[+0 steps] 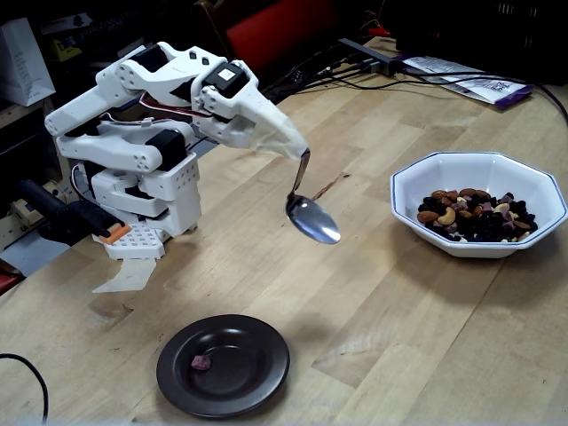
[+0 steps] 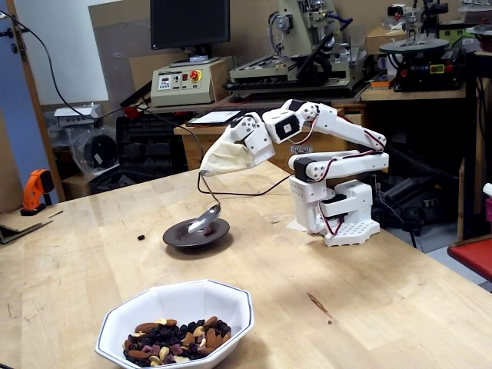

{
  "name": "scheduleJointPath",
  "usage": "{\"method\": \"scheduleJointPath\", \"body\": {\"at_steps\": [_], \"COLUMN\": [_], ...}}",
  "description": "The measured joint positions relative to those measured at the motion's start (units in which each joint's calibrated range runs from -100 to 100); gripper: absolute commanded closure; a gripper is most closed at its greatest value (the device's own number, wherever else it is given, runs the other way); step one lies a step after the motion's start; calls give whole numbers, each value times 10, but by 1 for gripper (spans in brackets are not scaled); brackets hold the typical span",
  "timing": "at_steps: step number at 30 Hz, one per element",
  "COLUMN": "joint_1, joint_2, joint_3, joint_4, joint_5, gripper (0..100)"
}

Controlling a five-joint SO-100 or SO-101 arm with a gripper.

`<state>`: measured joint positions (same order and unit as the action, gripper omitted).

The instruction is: Use spoon to transfer food from the white bowl to brown plate

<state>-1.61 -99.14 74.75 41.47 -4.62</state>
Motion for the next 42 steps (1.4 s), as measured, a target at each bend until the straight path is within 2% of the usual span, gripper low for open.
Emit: {"method": "scheduleJointPath", "body": {"at_steps": [5, 15, 29, 42], "joint_1": [-10, -13, -13, -13], "joint_2": [0, 0, 0, 0], "joint_3": [0, 0, 90, 229], "joint_4": [-3, -118, -180, -358], "joint_5": [0, 0, 0, 1], "gripper": [96, 96, 96, 96]}}
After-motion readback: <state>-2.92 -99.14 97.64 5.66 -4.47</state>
